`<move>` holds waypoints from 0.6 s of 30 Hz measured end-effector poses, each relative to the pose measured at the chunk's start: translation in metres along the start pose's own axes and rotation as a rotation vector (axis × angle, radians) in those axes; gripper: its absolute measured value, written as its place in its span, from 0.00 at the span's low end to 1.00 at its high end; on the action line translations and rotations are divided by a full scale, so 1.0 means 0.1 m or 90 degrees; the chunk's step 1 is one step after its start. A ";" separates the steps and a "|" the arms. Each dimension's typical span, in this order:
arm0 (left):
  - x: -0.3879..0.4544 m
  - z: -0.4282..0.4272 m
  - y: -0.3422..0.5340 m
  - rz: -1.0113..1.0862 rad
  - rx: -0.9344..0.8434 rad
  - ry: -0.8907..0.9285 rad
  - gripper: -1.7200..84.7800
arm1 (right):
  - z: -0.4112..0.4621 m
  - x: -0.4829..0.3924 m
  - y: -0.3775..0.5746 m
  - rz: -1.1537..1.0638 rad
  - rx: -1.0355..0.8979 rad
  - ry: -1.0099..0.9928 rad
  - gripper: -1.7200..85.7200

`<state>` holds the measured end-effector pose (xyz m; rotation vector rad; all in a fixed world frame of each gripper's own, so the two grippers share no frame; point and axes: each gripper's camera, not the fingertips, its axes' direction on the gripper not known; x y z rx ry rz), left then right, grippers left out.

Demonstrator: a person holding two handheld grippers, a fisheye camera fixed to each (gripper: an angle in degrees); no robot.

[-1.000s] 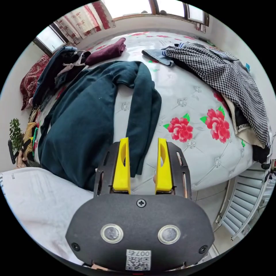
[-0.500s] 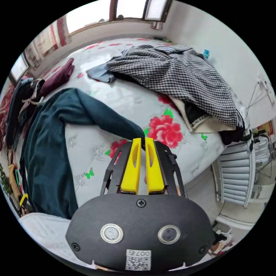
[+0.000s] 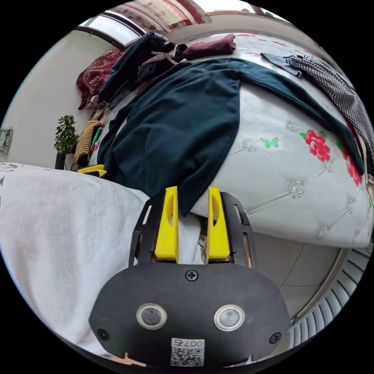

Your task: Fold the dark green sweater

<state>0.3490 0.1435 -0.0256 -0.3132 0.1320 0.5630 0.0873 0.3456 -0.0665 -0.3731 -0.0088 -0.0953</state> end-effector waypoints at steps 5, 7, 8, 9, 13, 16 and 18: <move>0.02 0.23 -0.18 -0.055 -0.044 -0.111 0.09 | 0.38 -0.20 -0.23 -0.037 -0.055 0.107 0.06; 0.01 0.18 -0.20 -0.037 -0.040 -0.080 0.04 | 0.37 -0.20 -0.29 -0.071 -0.086 0.089 0.04; -0.01 0.11 -0.20 -0.035 -0.040 -0.063 0.03 | 0.28 -0.19 -0.29 -0.086 -0.093 0.105 0.03; -0.03 0.07 -0.19 -0.032 -0.040 -0.052 0.03 | 0.05 -0.16 -0.25 -0.098 -0.063 0.155 0.03; 0.04 -0.26 0.02 0.027 -0.012 0.025 0.02 | -0.78 -0.01 0.01 -0.089 0.010 0.154 0.02; 0.17 0.02 0.14 0.034 -0.036 0.065 0.03 | -0.60 0.09 0.14 -0.077 -0.068 0.160 0.02; 0.23 0.42 0.19 0.025 -0.099 0.048 0.04 | 0.04 0.18 0.24 -0.056 -0.152 0.181 0.02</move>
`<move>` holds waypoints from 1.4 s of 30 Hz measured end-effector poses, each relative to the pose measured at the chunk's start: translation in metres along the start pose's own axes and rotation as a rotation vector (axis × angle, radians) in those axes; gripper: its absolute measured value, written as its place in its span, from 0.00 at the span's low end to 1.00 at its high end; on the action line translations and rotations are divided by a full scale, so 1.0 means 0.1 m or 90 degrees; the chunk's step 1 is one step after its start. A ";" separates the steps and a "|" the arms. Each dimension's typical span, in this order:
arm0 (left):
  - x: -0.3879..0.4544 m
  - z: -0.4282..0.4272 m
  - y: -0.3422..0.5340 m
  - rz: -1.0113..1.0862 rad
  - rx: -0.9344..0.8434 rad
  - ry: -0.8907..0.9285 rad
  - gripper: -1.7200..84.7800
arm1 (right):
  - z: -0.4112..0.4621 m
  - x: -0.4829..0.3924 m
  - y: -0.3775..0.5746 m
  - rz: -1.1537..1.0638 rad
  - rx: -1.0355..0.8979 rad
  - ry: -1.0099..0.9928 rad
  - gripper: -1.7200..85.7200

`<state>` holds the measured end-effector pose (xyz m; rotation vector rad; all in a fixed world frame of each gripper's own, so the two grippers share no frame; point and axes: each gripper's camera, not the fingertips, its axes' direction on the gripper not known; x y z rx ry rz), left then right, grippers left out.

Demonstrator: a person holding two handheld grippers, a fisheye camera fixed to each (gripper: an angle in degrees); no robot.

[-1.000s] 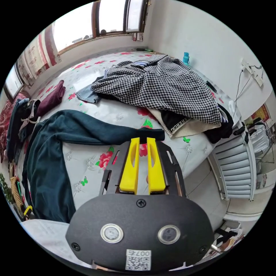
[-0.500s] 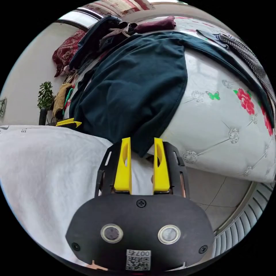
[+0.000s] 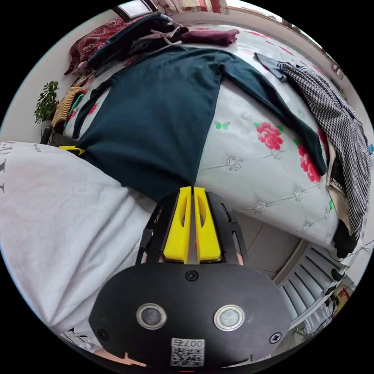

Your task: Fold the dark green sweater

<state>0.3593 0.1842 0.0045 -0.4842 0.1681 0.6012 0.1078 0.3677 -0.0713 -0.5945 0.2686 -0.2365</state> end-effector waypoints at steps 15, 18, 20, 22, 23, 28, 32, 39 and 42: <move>-0.53 -0.94 0.69 -0.241 0.186 -0.233 0.13 | -0.42 0.01 0.02 0.135 0.121 -0.031 0.02; -0.80 -0.93 0.62 -0.295 0.173 -0.251 0.16 | -0.52 -0.27 -0.19 0.099 0.143 -0.064 0.02; -0.96 -0.79 0.52 -0.308 0.111 -0.260 0.15 | -0.60 -0.51 -0.30 0.062 0.168 -0.062 0.02; -1.01 -0.83 0.52 -0.291 0.121 -0.232 0.11 | -0.69 -0.74 -0.39 0.029 0.190 -0.066 0.02; -1.06 -0.87 0.52 -0.304 0.105 -0.242 0.07 | -0.74 -0.87 -0.44 0.010 0.198 -0.074 0.02; -1.10 -1.90 1.01 -0.333 0.288 -0.393 0.06 | -0.92 -1.26 -0.52 -0.040 0.221 -0.067 0.02; -1.30 -2.25 1.45 -0.338 0.340 -0.549 0.06 | -0.93 -1.38 -0.52 -0.027 0.226 -0.080 0.02; -1.79 -1.84 1.38 -0.361 0.320 -0.486 0.06 | -0.87 -1.49 -0.48 0.029 0.218 -0.149 0.02; -1.75 -2.08 1.13 -0.357 0.395 -0.476 0.06 | -0.91 -1.52 -0.43 0.047 0.226 -0.149 0.02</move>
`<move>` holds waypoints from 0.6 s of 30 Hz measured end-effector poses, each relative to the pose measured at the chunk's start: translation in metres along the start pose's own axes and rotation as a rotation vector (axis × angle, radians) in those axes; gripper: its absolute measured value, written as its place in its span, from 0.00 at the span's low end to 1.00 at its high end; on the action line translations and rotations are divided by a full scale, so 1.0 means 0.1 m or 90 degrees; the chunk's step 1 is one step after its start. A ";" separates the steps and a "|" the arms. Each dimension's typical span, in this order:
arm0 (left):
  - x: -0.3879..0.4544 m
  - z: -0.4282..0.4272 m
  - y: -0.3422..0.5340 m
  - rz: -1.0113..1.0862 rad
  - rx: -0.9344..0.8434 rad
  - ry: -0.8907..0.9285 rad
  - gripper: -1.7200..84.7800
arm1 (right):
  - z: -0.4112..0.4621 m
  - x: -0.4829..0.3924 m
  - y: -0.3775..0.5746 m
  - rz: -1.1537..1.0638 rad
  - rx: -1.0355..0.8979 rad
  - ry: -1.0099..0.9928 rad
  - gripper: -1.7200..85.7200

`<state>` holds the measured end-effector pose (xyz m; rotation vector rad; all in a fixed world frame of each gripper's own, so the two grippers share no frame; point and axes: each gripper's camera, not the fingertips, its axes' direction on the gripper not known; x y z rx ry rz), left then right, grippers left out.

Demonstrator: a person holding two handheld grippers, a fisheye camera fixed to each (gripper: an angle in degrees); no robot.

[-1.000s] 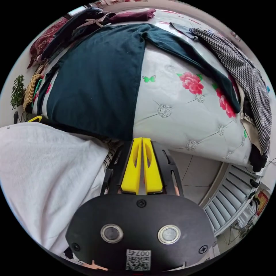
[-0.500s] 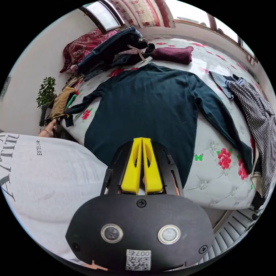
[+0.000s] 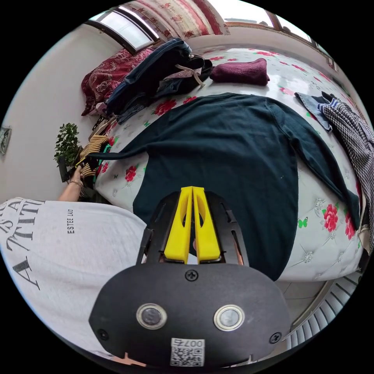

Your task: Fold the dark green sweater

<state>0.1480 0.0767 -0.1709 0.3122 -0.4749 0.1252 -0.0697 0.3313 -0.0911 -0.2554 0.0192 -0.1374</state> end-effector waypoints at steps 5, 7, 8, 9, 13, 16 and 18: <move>0.72 -1.08 -0.89 0.079 0.287 0.218 0.06 | -0.15 -0.01 0.13 0.053 0.045 0.007 0.02; 1.18 -1.65 -0.98 0.182 0.406 0.358 0.06 | -0.21 0.01 0.22 0.080 0.067 0.012 0.02; 1.53 -1.99 -0.92 0.280 0.478 0.465 0.07 | -0.25 0.03 0.29 0.101 0.083 0.018 0.02; 1.71 -2.13 -0.87 0.336 0.506 0.524 0.07 | -0.28 0.07 0.37 0.124 0.094 0.027 0.02; 2.99 -2.42 -0.32 0.697 0.427 0.700 0.16 | -0.33 0.30 0.69 0.222 0.117 0.049 0.02; 3.30 -1.92 -0.16 0.711 0.294 0.660 0.16 | -0.37 0.58 1.06 0.320 0.124 0.053 0.02; 3.23 -1.51 -0.21 0.660 0.212 0.639 0.14 | -0.40 0.78 1.31 0.373 0.132 0.040 0.02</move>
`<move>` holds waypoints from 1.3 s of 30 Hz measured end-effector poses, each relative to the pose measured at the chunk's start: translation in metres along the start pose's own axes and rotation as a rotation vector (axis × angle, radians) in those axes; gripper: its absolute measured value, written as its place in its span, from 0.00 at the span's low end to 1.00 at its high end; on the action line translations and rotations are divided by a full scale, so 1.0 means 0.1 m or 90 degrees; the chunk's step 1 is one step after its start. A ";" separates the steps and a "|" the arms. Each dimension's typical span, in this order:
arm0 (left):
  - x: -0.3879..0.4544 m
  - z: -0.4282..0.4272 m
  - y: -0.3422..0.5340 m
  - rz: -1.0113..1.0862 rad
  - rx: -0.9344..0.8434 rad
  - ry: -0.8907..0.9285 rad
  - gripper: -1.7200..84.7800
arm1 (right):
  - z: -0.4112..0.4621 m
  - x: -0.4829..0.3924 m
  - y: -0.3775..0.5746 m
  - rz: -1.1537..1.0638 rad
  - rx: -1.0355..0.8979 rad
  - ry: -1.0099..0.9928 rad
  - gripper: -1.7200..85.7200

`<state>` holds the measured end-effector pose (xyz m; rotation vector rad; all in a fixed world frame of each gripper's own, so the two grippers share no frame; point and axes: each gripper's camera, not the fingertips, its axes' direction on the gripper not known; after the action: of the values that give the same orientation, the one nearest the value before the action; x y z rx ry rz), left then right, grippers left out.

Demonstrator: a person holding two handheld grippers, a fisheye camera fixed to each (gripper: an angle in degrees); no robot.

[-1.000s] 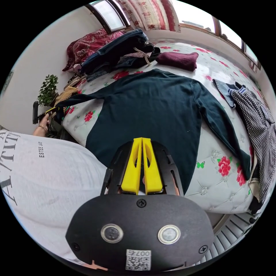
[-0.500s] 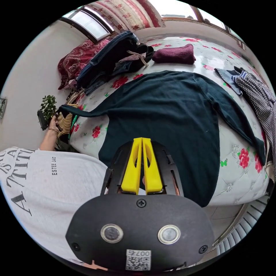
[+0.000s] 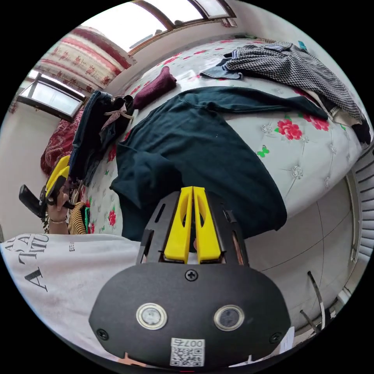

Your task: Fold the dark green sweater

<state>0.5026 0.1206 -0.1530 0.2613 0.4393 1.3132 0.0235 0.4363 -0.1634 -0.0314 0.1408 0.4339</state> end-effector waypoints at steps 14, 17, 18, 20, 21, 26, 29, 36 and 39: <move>-2.22 2.29 0.25 -0.378 -0.340 0.000 0.19 | 0.87 -0.92 -0.63 -0.216 -0.048 0.034 0.09; -2.26 2.58 0.14 -0.357 -0.369 -0.033 0.09 | 1.26 -1.05 -0.73 -0.243 -0.151 0.071 0.07; -2.28 2.58 0.09 -0.356 -0.362 -0.031 0.08 | 1.16 -1.10 -0.73 -0.262 -0.127 0.084 0.06; -2.34 2.35 -0.14 -0.307 -0.307 -0.100 0.05 | 0.85 -1.15 -0.74 -0.276 -0.057 0.088 0.04; -2.36 2.26 -0.20 -0.295 -0.283 -0.115 0.05 | 0.56 -1.16 -0.72 -0.291 0.007 0.073 0.03; -2.56 2.16 -0.19 -0.305 -0.260 -0.078 0.08 | 0.00 -1.01 -0.51 -0.312 0.101 0.054 0.02; -2.59 2.42 0.07 -0.333 -0.358 -0.115 0.09 | 0.25 -0.83 -0.28 -0.284 -0.017 0.046 0.03; -2.56 1.92 0.28 -0.384 -0.301 -0.156 0.10 | 0.31 -0.69 0.14 -0.205 -0.082 0.143 0.10; -2.32 1.52 0.26 -0.366 -0.252 -0.170 0.10 | 0.26 -0.87 0.04 -0.246 -0.045 0.135 0.13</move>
<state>0.5045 -0.0886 0.0309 -0.0277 0.0118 0.7611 -0.0524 0.4050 -0.1253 -0.1710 0.3213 0.0476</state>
